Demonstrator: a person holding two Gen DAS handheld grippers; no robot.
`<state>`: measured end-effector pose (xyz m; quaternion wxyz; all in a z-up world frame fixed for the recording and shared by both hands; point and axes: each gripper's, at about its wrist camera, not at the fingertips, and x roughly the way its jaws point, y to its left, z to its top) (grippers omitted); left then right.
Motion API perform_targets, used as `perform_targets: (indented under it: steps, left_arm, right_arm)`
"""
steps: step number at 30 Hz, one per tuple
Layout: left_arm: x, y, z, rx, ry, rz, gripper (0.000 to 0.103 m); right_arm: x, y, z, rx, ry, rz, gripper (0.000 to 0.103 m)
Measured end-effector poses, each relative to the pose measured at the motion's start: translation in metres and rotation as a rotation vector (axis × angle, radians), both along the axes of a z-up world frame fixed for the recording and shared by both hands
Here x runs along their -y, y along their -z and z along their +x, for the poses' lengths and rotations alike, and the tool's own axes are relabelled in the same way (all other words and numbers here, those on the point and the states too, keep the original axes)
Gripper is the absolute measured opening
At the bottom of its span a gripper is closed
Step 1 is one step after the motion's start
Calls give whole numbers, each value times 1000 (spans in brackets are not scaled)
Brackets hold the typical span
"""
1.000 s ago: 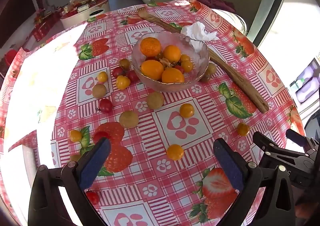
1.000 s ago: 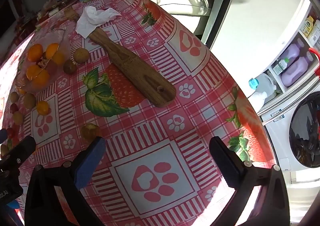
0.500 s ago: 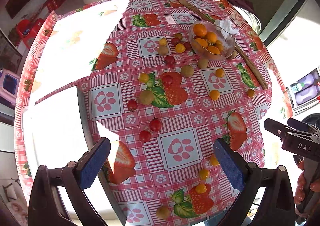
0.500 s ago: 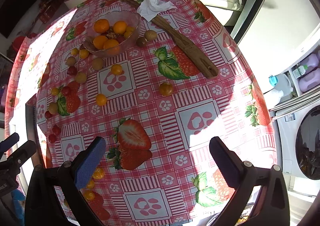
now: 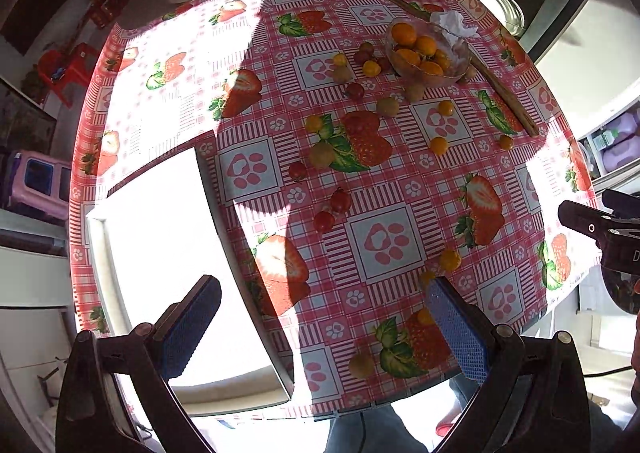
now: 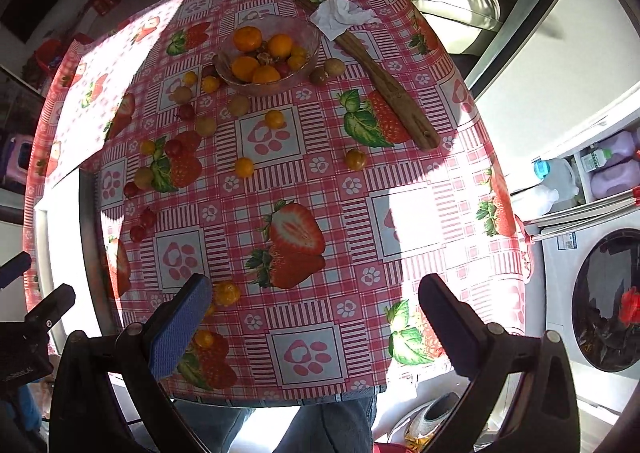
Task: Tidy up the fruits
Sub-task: 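Move both tools over the scattered small tomatoes beside the white tray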
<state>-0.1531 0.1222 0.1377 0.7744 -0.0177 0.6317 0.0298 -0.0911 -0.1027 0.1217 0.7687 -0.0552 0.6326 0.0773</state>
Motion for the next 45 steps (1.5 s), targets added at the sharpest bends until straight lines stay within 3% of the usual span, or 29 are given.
perform_targets:
  steps: [8, 15, 45]
  left_arm:
    - [5, -12, -1, -9, 10, 36, 103]
    - [-8, -21, -2, 16, -41, 29, 103]
    - [-12, -21, -9, 23, -63, 50, 103]
  right_arm:
    - [-4, -3, -1, -33, -84, 1, 103]
    - [-4, 1, 8, -66, -82, 19, 103]
    - [-11, -10, 5, -26, -116, 18, 103]
